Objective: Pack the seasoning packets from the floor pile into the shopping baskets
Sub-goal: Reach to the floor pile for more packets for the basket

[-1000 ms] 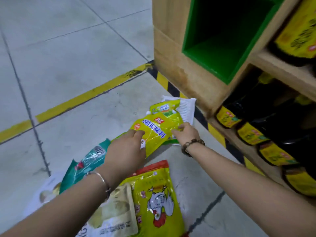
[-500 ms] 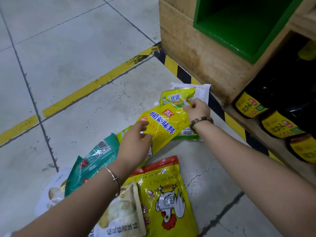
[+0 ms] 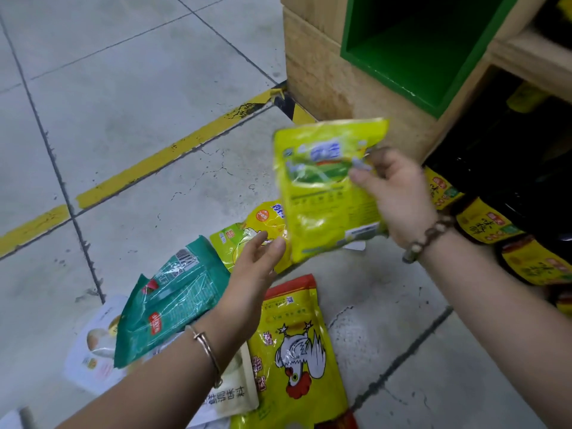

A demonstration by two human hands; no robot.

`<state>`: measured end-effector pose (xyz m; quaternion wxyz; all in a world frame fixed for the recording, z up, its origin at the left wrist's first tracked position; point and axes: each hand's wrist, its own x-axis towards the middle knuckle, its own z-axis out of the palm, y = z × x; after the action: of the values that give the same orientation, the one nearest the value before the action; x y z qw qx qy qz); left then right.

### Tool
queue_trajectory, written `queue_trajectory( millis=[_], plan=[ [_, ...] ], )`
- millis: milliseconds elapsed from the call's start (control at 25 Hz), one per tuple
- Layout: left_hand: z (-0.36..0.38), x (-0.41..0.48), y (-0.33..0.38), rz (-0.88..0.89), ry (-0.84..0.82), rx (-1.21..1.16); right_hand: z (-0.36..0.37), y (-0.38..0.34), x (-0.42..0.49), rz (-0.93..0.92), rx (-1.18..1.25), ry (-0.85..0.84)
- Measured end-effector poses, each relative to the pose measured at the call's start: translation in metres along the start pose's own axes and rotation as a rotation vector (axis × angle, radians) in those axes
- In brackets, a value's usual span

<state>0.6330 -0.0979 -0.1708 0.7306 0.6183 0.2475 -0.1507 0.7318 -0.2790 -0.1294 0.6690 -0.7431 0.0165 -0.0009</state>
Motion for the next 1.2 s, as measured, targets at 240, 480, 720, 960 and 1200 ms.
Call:
queue_trajectory(
  millis=[240, 480, 720, 960, 1200],
  plan=[
    [-0.007, -0.009, 0.009, -0.200, 0.056, -0.288, 0.054, 0.019, -0.039, 0.325, 0.081, -0.283],
    [-0.024, -0.010, 0.015, -0.181, 0.222, -0.251, 0.028, 0.079, 0.033, 0.564, -0.089, 0.118],
    [-0.031, -0.007, 0.011, -0.174, 0.242, -0.213, 0.022, 0.122, 0.074, 0.595, -0.396, 0.306],
    [-0.032, 0.012, 0.006, -0.169, 0.254, -0.179, 0.023, 0.133, 0.092, 0.657, -0.314, 0.265],
    [-0.031, 0.027, -0.001, -0.183, 0.296, -0.135, 0.031, 0.114, 0.081, 0.291, -0.307, 0.273]
  ],
)
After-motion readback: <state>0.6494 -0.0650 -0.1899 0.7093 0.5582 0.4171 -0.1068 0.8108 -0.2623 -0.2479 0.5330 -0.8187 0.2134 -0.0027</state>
